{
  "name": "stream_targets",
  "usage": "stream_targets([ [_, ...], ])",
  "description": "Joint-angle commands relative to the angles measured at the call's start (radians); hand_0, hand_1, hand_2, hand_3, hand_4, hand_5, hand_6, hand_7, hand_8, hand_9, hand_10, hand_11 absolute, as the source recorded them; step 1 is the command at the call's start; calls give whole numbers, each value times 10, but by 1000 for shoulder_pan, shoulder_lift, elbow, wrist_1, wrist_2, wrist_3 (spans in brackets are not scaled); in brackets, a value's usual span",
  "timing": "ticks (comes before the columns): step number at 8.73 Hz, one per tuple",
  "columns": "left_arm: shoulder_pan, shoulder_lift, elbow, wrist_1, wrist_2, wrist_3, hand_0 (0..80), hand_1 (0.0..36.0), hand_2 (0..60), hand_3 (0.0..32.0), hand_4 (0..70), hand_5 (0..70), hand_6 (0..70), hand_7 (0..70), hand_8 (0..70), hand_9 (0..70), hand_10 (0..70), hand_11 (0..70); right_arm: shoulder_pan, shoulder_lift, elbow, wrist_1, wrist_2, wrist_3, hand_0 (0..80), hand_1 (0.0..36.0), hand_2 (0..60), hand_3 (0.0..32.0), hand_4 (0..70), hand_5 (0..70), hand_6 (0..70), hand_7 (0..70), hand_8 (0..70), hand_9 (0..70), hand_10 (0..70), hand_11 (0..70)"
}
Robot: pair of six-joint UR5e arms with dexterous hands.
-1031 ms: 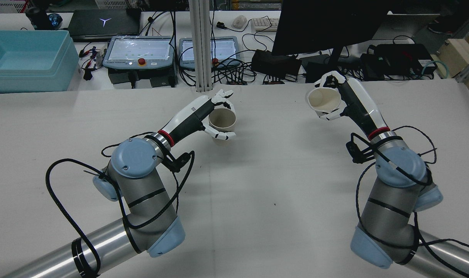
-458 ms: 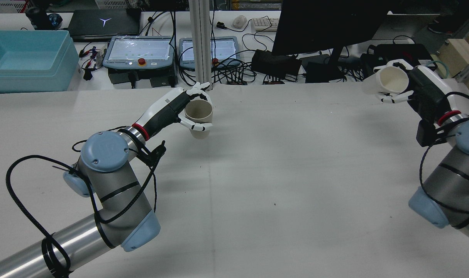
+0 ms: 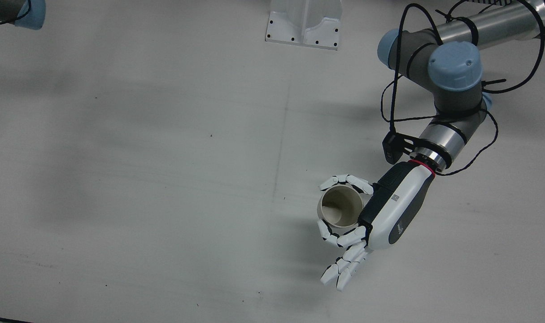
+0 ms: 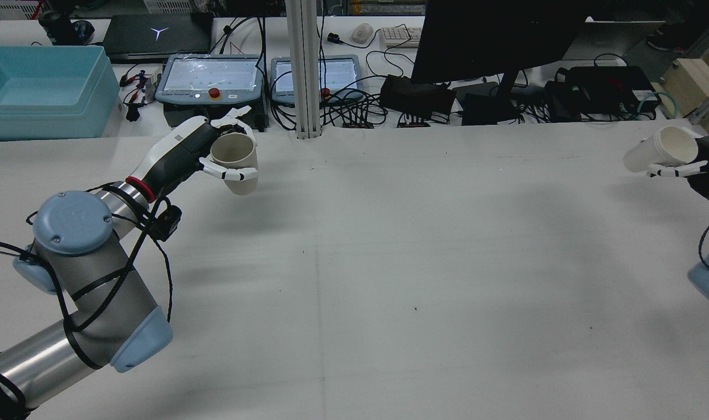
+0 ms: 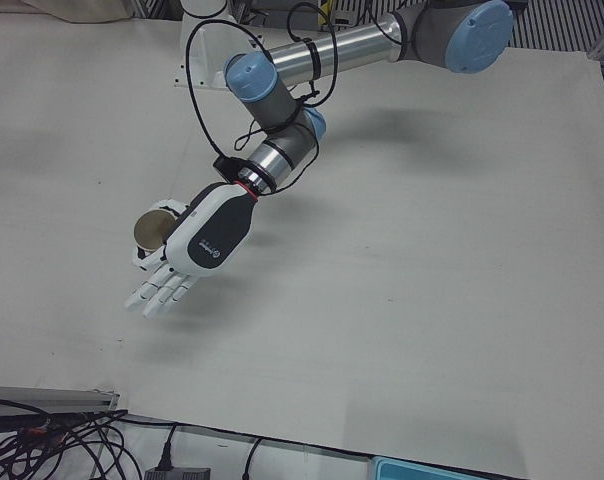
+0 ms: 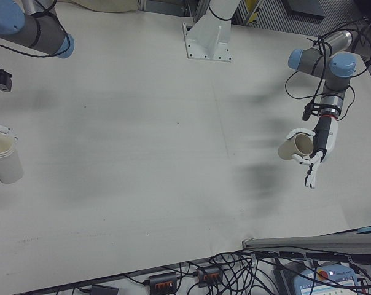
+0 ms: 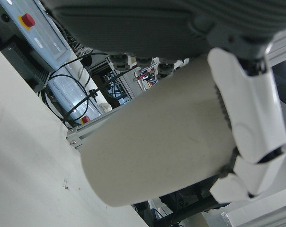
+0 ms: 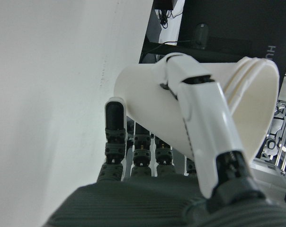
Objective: Pour water
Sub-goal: 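Carry the right-hand cup back and set it upright on the table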
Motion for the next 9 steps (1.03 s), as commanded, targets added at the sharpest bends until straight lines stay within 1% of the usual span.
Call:
stream_targets([
  [1, -10, 11, -1, 2, 0, -3, 469, 322, 600, 0, 328, 469, 75, 65, 19, 21, 26, 56, 5, 5, -228, 88, -37, 3, 800, 360, 600, 0, 33, 700, 200, 305, 192, 279, 304, 484],
  [2, -12, 11, -1, 0, 0, -3, 468, 321, 600, 0, 327, 470, 75, 66, 19, 22, 26, 56, -5, 22, -307, 128, -35, 3, 800, 360, 600, 0, 34, 700, 200, 304, 192, 279, 306, 487],
  [4, -10, 11, 3, 0, 0, -3, 469, 320, 600, 0, 328, 471, 77, 67, 22, 23, 25, 55, -16, 34, -401, 174, -34, -2, 800, 360, 600, 0, 43, 700, 208, 313, 195, 281, 304, 484],
  [5, -10, 11, 3, 2, 0, -2, 469, 319, 600, 0, 328, 471, 77, 67, 21, 22, 26, 56, -21, 42, -434, 194, -31, 0, 800, 360, 600, 0, 42, 700, 209, 313, 196, 282, 305, 486],
  [6, -10, 13, 2, 2, 0, -3, 469, 317, 600, 0, 327, 470, 77, 67, 22, 22, 26, 56, -15, 40, -434, 225, -32, 0, 800, 360, 600, 0, 40, 700, 210, 315, 196, 283, 305, 486],
  [7, -10, 13, 2, 2, 0, -2, 470, 318, 600, 0, 327, 471, 77, 67, 21, 22, 25, 54, -1, 42, -433, 228, -32, 1, 800, 360, 439, 0, 40, 700, 195, 295, 182, 265, 277, 449],
  [8, -12, 11, -1, 6, 0, -3, 473, 315, 600, 0, 327, 471, 76, 67, 20, 21, 24, 54, 17, 40, -426, 228, -32, 3, 800, 360, 20, 0, 34, 453, 106, 126, 77, 113, 163, 283],
  [9, -12, 11, -4, 11, 0, -3, 472, 313, 600, 0, 326, 470, 76, 67, 19, 20, 24, 53, 28, 40, -420, 228, -35, 3, 800, 352, 0, 0, 16, 275, 47, 13, 22, 43, 98, 183],
])
